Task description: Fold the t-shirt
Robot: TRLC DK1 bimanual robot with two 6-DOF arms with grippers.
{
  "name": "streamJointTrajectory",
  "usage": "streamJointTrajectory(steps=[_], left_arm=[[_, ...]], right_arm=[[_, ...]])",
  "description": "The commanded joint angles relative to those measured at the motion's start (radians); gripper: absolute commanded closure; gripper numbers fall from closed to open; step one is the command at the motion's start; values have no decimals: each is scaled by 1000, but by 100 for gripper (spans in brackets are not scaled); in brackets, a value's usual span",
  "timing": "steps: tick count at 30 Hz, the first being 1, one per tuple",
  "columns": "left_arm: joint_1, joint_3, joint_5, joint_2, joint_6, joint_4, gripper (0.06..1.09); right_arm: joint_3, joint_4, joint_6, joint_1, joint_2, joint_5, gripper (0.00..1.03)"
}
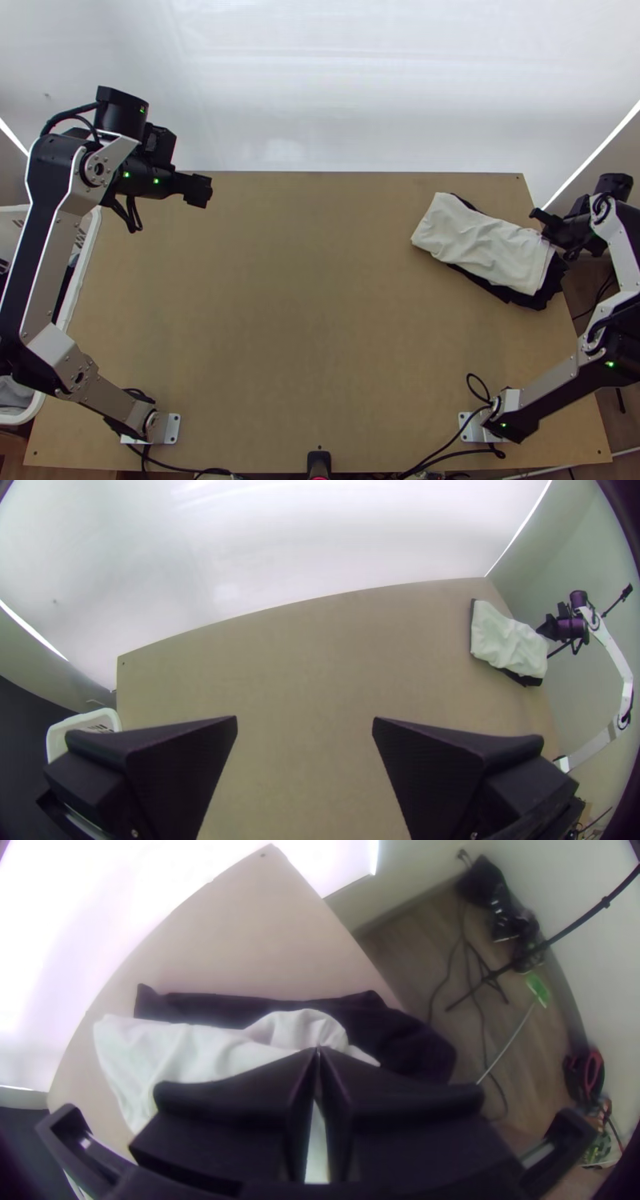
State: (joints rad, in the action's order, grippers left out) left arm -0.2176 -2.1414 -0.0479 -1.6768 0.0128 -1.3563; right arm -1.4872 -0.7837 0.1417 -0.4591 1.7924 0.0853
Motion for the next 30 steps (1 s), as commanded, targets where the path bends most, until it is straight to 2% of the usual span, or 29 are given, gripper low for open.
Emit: streamJointTrajectory(steps=[1,13,14,16,17,19,22,26,30], left_arm=[[1,-5,2,-4,3,0,10],[1,-3,2,-6,3,0,10],[1,-2,2,-6,3,0,10],[1,-2,2,-6,3,0,10],[1,-2,2,-6,3,-1,10],[1,-3,2,-4,4,-4,10],[3,-3,2,-6,9,-3,10],[3,-3,2,-9,9,-3,10],[3,-3,2,-9,9,-3,10]], right_arm=[[5,-2,1,-32,10,-32,100],[4,17,-22,-98,41,-58,100],[2,18,-27,-99,39,-56,97],[10,12,-30,-90,4,-55,64],[21,11,-37,-78,-24,-55,51],[64,54,-53,-52,-100,-56,49],[168,195,-97,-24,-182,-55,48],[283,270,-165,25,-232,-55,48],[367,327,-168,56,-258,-56,48]])
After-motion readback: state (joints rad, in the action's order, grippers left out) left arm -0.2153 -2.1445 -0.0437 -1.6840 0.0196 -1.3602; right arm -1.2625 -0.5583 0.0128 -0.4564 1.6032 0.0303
